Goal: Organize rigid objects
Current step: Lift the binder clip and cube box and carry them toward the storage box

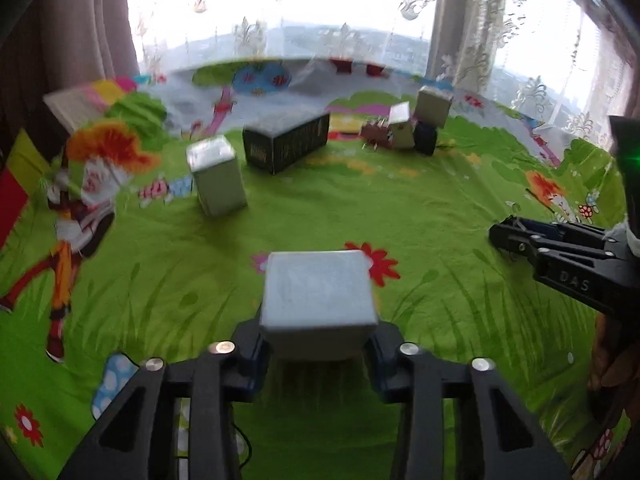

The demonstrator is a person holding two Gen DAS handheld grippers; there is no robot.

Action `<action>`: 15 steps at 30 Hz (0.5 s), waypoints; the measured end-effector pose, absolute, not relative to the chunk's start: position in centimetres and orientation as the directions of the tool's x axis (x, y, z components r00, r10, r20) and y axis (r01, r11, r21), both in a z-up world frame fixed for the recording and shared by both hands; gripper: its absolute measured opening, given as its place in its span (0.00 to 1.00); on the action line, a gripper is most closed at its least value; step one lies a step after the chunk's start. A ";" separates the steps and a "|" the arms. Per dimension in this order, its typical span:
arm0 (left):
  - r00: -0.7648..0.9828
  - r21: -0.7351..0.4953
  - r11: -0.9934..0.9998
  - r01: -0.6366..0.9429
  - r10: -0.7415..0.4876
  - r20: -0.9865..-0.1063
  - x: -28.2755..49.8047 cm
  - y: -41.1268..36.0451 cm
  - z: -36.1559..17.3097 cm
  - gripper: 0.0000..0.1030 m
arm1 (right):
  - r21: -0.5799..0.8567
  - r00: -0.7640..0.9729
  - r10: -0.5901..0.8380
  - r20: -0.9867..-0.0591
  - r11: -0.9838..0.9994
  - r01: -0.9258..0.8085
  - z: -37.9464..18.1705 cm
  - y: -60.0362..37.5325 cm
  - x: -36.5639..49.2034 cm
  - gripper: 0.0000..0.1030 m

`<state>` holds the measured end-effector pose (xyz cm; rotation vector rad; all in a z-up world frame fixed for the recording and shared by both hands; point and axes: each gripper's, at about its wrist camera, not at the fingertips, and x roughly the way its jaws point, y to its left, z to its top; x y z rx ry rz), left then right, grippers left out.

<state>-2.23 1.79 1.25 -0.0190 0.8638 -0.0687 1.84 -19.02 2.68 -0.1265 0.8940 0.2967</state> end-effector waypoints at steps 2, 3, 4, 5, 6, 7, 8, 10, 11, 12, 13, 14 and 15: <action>0.648 -0.069 0.996 0.052 -0.086 -0.757 -2.3 2.2 1.3 0.39 | 0.009 0.590 0.198 -0.783 0.952 -0.307 2.7 -19.0 1.9 0.33; 0.648 -0.070 0.996 0.050 -0.086 -0.757 -2.3 2.2 1.2 0.39 | 0.000 0.592 0.191 -0.783 0.952 -0.307 2.7 -18.9 1.9 0.33; 0.648 -0.066 0.997 0.049 -0.082 -0.757 -2.3 2.1 1.2 0.39 | -0.007 0.594 0.185 -0.783 0.952 -0.307 2.7 -18.8 1.8 0.33; 0.647 -0.053 0.997 0.049 -0.072 -0.759 -2.3 2.0 1.2 0.39 | -0.015 0.596 0.179 -0.783 0.952 -0.306 2.7 -18.7 1.8 0.33; 0.647 -0.042 0.998 0.048 -0.063 -0.760 -2.3 1.8 1.2 0.39 | -0.023 0.597 0.173 -0.783 0.952 -0.306 2.7 -18.6 1.8 0.32; 0.646 -0.025 0.999 0.047 -0.050 -0.762 -2.3 1.6 1.2 0.39 | -0.032 0.600 0.166 -0.783 0.952 -0.305 2.7 -18.5 1.7 0.32; 0.645 -0.015 0.999 0.048 -0.042 -0.763 -2.2 1.4 1.1 0.39 | -0.041 0.603 0.157 -0.782 0.953 -0.301 2.7 -18.5 1.7 0.32; 0.646 0.009 0.999 0.048 -0.024 -0.763 -2.2 1.2 1.1 0.40 | -0.074 0.616 0.126 -0.778 0.954 -0.289 2.7 -18.2 1.5 0.32; 0.645 0.011 0.999 0.047 -0.022 -0.764 -2.2 1.1 1.2 0.40 | -0.084 0.620 0.117 -0.775 0.955 -0.286 2.8 -18.2 1.5 0.32; 0.644 0.018 0.999 0.045 -0.015 -0.765 -2.3 1.1 1.2 0.40 | -0.088 0.628 0.112 -0.770 0.957 -0.278 3.0 -18.2 1.4 0.32; 0.643 0.034 0.999 0.039 0.001 -0.766 -2.6 1.0 1.3 0.40 | -0.072 0.639 0.113 -0.761 0.964 -0.256 3.3 -18.4 0.9 0.32; 0.641 0.039 0.999 0.038 0.006 -0.768 -3.0 1.0 1.3 0.39 | -0.054 0.641 0.121 -0.758 0.967 -0.247 3.5 -18.6 0.4 0.32; 0.633 0.028 0.999 0.044 -0.006 -0.774 -3.8 0.8 1.4 0.39 | -0.034 0.646 0.133 -0.752 0.971 -0.239 3.8 -18.7 -0.5 0.32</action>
